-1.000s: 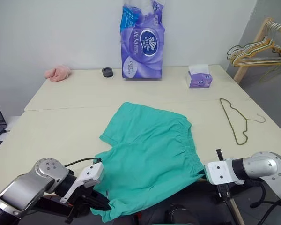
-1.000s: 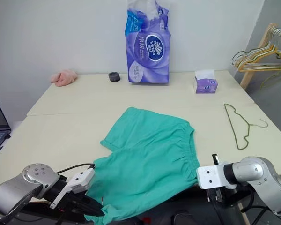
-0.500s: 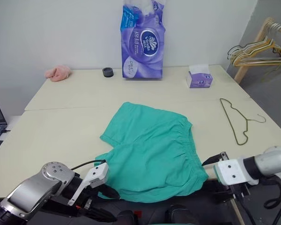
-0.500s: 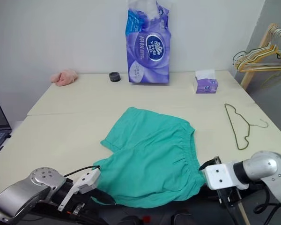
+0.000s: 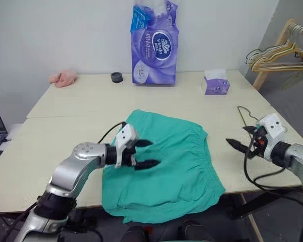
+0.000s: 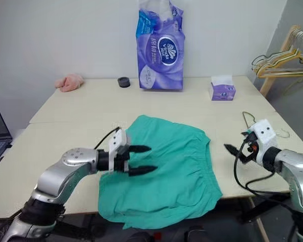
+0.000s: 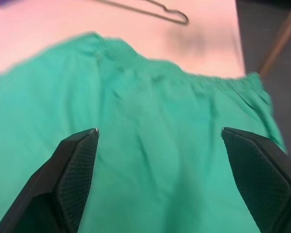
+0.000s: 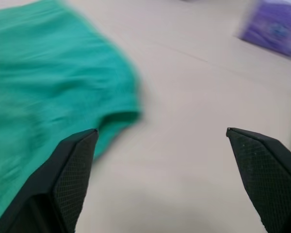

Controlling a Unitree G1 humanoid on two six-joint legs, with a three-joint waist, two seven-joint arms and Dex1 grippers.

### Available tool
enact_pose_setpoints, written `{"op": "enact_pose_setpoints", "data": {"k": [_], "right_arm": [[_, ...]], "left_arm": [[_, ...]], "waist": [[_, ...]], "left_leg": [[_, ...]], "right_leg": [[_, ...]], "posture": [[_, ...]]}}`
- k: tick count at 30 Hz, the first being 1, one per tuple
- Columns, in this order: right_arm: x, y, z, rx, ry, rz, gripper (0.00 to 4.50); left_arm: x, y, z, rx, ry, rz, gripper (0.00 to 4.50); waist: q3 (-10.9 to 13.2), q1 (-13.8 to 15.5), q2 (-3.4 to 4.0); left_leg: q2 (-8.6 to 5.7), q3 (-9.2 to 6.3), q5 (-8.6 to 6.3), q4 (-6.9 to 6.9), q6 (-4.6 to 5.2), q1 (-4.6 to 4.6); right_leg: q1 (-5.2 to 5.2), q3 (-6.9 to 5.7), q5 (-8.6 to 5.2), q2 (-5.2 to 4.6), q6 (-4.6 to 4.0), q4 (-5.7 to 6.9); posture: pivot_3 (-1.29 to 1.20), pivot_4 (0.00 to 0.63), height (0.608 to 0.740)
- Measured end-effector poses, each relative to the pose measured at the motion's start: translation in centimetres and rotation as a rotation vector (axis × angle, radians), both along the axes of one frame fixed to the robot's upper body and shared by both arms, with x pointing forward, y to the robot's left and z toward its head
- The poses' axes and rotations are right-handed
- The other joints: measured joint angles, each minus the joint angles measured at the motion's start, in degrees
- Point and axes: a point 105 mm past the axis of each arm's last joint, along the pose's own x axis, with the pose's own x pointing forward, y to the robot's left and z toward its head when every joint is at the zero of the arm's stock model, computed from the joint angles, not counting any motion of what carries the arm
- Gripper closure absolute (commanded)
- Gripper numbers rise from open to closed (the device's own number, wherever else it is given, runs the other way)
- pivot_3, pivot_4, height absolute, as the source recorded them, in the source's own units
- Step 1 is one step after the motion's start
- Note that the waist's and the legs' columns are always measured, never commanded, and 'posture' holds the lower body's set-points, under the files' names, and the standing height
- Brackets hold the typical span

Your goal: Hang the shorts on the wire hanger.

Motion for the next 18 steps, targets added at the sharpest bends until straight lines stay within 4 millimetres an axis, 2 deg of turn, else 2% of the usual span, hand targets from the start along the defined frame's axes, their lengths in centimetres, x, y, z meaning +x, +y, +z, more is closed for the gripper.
{"op": "enact_pose_setpoints", "data": {"k": [5, 9, 14, 18], "right_arm": [[0.5, -5.2, -1.7, -0.069, 0.094, -0.308, 0.00], [1.2, -8.3, -2.2, -0.113, 0.134, -0.409, 0.00], [2.0, -8.6, -4.3, -0.094, 0.212, -0.400, 0.00], [2.6, -8.6, -5.6, -0.104, 0.269, -0.372, 0.00]], "left_arm": [[1.4, -0.6, 1.2, 0.009, -0.115, 0.010, 0.22], [1.9, -1.7, 2.4, 0.006, -0.185, -0.026, 0.22], [1.6, -2.2, 2.6, 0.000, -0.184, -0.062, 0.22], [0.5, -2.8, 3.1, -0.019, -0.141, -0.127, 0.22]], "waist": [[0.01, -0.14, 0.14], [0.02, -0.56, 0.14], [0.04, -1.84, 0.15], [0.09, -2.36, 0.24]], "left_leg": [[-0.04, 0.09, 0.00, -0.02, 0.00, -0.02], [-0.04, 0.16, 0.00, -0.02, 0.01, -0.01], [0.03, 0.10, -0.01, -0.06, 0.03, -0.02], [0.04, 0.09, -0.01, -0.07, 0.04, -0.02]], "right_leg": [[-0.04, 0.06, -0.01, 0.03, 0.01, -0.02], [-0.03, 0.08, -0.04, 0.23, 0.12, -0.04], [-0.02, 0.14, -0.04, 0.41, 0.12, -0.06], [-0.03, 0.14, -0.04, 0.44, 0.12, -0.07]], "posture": [[-0.11, 0.049, 0.740], [-0.11, 0.051, 0.740], [-0.10, 0.053, 0.740], [-0.10, 0.056, 0.740]]}}
